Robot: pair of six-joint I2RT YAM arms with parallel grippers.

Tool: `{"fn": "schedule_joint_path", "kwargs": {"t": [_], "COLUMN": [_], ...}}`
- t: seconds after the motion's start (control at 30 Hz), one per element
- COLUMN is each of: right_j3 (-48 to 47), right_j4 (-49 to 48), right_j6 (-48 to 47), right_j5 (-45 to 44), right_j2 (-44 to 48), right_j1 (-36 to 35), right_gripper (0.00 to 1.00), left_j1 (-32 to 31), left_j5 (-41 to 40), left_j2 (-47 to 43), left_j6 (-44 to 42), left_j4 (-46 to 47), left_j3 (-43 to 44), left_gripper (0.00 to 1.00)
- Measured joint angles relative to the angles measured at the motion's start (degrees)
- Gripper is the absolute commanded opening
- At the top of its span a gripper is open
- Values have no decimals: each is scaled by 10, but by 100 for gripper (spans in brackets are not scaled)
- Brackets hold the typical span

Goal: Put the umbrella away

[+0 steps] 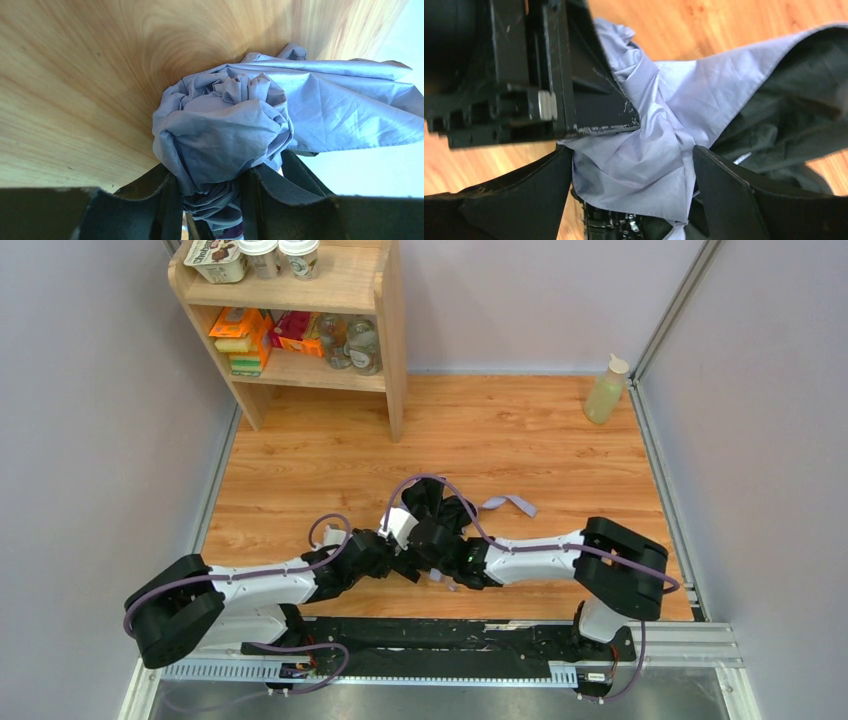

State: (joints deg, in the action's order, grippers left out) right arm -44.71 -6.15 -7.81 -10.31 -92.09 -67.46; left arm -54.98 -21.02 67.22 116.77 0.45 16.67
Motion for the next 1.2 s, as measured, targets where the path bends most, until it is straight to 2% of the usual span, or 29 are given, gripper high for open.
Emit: {"fn": "schedule_joint_path", "kwargs": {"t": [0.03, 0.1, 0.13, 0.3, 0.4, 0.43, 0.47, 0.5, 0.53, 0.57, 0.63, 0.7, 0.77, 0.83, 0.87, 0.93, 1.03, 1.1, 1.17, 1.2], "right_j3": [-5, -22, -29, -44, -44, -46, -49, -50, -54, -57, -56, -42, -42, -47, -55, -71, -80, -79, -73, -67], "right_j4": [-16, -35, -41, -54, -58, -60, -63, -65, -67, -66, -47, -35, -23, -8, 3, 19, 21, 16, 4, -5], "right_j6": [6, 33, 48, 95, 88, 84, 79, 77, 75, 72, 65, 56, 39, 17, 9, -1, 1, -1, -8, -2], "right_j5": [-31, -84, -99, -98, -69, -56, -39, -29, -18, -10, 7, 19, 18, 15, 9, 2, 8, 14, 17, 22], "right_j2": [-13, -37, -47, -70, -74, -78, -83, -86, -88, -88, -91, -94, -85, -82, -83, -91, -102, -106, -106, -106], "right_j1": [-8, -25, -30, -34, -29, -28, -28, -28, -27, -27, -21, -17, -16, -16, -16, -16, -19, -23, -22, -17], "right_gripper": [79, 50, 42, 25, 3, 6, 22, 50, 70, 79, 88, 93, 94, 91, 88, 73, 31, 13, 0, 0], "left_j1": [1, 8, 12, 17, 17, 17, 16, 16, 16, 16, 13, 8, 7, 7, 7, 7, 8, 8, 7, 7], "left_j5": [-2, -17, -24, -41, -43, -44, -46, -47, -50, -51, -49, -39, -33, -29, -27, -26, -35, -38, -43, -43], "left_j2": [-3, -7, -8, -21, -46, -61, -80, -93, -108, -120, -134, -139, -141, -145, -149, -162, -184, -194, -206, -212], "left_j6": [1, 6, 9, 14, 12, 11, 10, 10, 10, 10, 7, 5, 5, 5, 4, 4, 6, 3, -3, -6], "left_j4": [-2, -2, -2, 0, -15, -26, -42, -54, -68, -81, -99, -105, -106, -109, -112, -124, -143, -148, -158, -168], "left_j3": [-3, -8, -9, -16, -24, -28, -34, -37, -40, -41, -41, -41, -41, -41, -41, -41, -40, -38, -32, -29], "left_gripper": [0, 0, 0, 0, 0, 0, 0, 0, 0, 0, 0, 0, 0, 0, 0, 0, 0, 1, 21, 37]}}
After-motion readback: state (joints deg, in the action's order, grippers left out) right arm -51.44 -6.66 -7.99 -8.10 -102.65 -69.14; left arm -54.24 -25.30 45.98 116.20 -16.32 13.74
